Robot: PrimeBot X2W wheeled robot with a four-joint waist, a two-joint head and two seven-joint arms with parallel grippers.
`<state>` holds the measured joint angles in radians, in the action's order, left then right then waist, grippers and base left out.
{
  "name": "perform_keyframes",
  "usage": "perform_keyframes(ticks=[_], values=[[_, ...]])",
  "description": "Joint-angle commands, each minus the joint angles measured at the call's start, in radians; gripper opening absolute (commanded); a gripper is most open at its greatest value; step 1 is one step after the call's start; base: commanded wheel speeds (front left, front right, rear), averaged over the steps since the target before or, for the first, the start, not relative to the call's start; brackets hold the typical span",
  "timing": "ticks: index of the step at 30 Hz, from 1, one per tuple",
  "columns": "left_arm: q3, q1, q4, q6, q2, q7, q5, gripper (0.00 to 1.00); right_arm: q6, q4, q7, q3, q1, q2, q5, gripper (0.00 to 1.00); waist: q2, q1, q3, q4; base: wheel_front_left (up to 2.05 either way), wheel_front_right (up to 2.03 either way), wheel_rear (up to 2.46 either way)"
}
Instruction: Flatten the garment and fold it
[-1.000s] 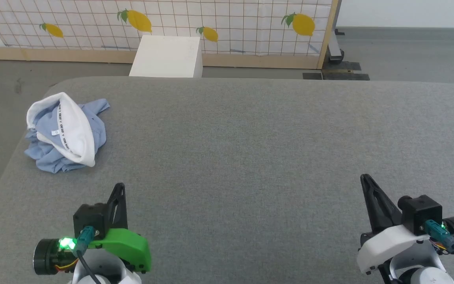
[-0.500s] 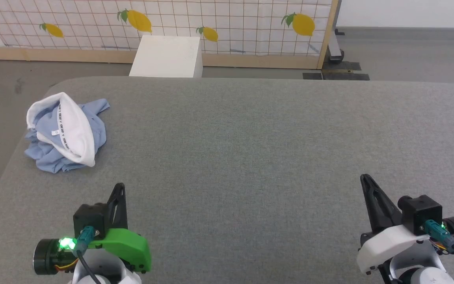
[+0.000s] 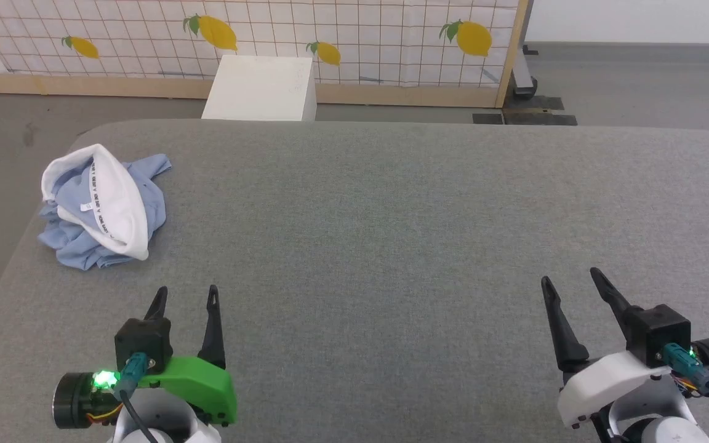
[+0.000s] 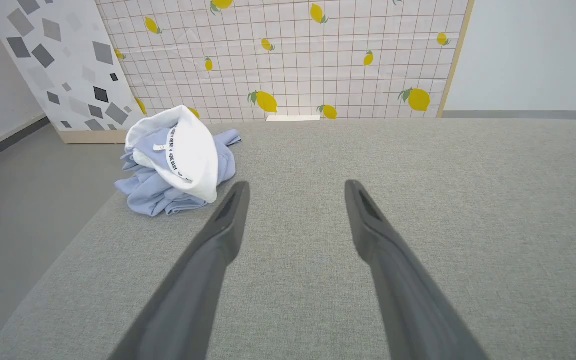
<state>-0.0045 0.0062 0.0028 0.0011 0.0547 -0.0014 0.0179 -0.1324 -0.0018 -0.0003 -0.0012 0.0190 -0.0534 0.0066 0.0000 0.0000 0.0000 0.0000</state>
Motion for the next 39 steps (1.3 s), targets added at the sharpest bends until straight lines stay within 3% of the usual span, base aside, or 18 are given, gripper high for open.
perform_keyframes(ticks=[1,39], values=[[0.0,0.0,0.0,-0.001,0.0,0.002,0.0,1.0,0.0,0.0,-0.001,0.0,-0.001,0.0,0.0,1.0,0.0,0.0,0.0,0.0,0.0,0.0,0.0],[-0.022,-0.003,-0.016,-0.015,0.023,0.011,0.021,1.0,0.001,-0.013,-0.019,0.013,-0.021,-0.003,0.04,1.0,0.0,0.0,0.005,-0.003,0.0,0.0,0.0]])
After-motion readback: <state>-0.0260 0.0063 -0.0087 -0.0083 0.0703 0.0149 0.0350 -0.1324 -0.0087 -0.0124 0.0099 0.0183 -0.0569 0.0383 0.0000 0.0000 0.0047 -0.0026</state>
